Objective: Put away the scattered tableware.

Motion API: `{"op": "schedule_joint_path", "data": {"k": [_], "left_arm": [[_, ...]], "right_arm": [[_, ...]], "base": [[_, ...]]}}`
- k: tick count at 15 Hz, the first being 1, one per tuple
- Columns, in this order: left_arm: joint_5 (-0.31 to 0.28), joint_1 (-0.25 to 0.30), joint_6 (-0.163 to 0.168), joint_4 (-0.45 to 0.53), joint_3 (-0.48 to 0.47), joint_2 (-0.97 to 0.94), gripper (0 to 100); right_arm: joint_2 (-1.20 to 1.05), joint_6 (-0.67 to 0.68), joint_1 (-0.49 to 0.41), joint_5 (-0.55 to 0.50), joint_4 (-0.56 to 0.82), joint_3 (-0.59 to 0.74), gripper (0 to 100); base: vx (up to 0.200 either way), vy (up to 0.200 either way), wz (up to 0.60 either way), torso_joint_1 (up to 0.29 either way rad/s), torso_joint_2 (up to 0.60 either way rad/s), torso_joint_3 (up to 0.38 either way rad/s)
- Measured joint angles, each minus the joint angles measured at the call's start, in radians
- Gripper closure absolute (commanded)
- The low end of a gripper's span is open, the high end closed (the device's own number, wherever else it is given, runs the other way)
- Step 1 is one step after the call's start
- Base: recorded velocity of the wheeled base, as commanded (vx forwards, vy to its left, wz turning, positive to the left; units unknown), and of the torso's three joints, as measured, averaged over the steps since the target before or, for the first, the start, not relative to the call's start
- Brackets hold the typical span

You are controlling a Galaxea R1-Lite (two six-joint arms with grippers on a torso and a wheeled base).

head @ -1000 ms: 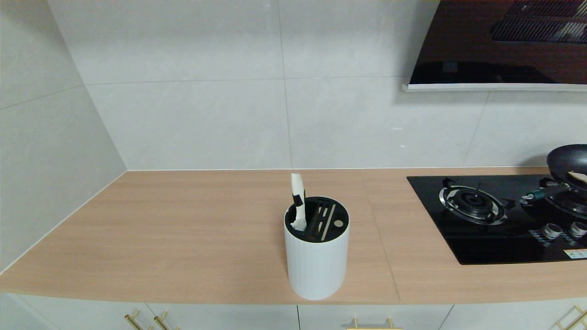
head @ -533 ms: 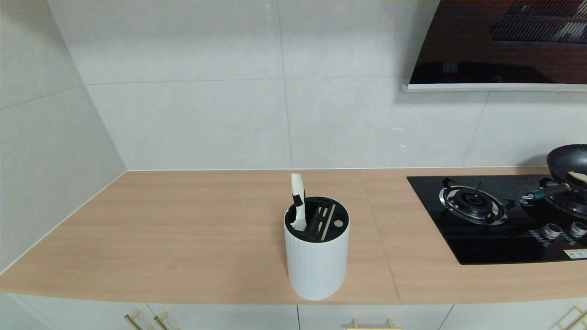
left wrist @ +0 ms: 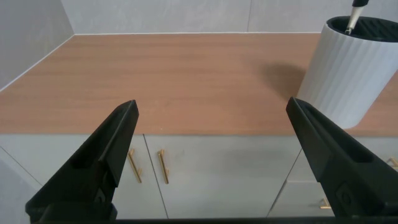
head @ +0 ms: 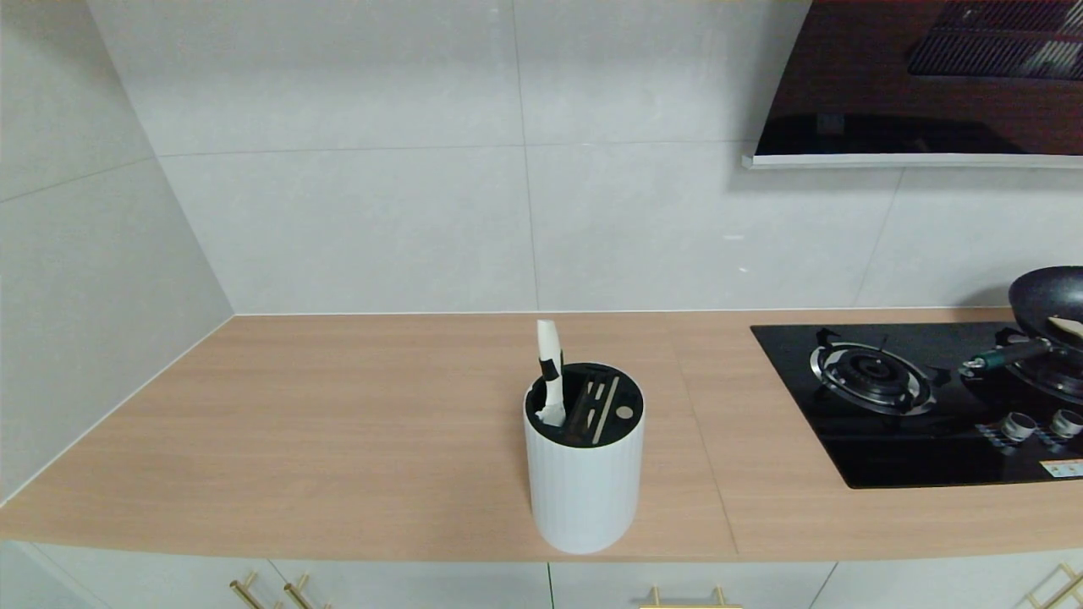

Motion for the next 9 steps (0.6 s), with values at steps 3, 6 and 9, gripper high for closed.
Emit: {"op": "schedule_joint_path", "data": {"k": [3,6,9], "left_arm": [[0.000,0.000,0.000,-0.001,0.000,0.000,0],[0.000,0.000,0.000,-0.001,0.000,0.000,0],[0.000,0.000,0.000,-0.001,0.000,0.000,0]], "right_arm": [[0.000,0.031,0.000,0.130,0.020,0.000,0],[0.011,0.032,-0.004,0.096,0.035,-0.003,0],[0.009,0.057,-0.005,0.066,0.059,-0.001,0]], "base": [[0.000,0.000,0.00,0.000,0.00,0.000],[0.000,0.000,0.00,0.000,0.00,0.000],[0.000,0.000,0.00,0.000,0.00,0.000]]}}
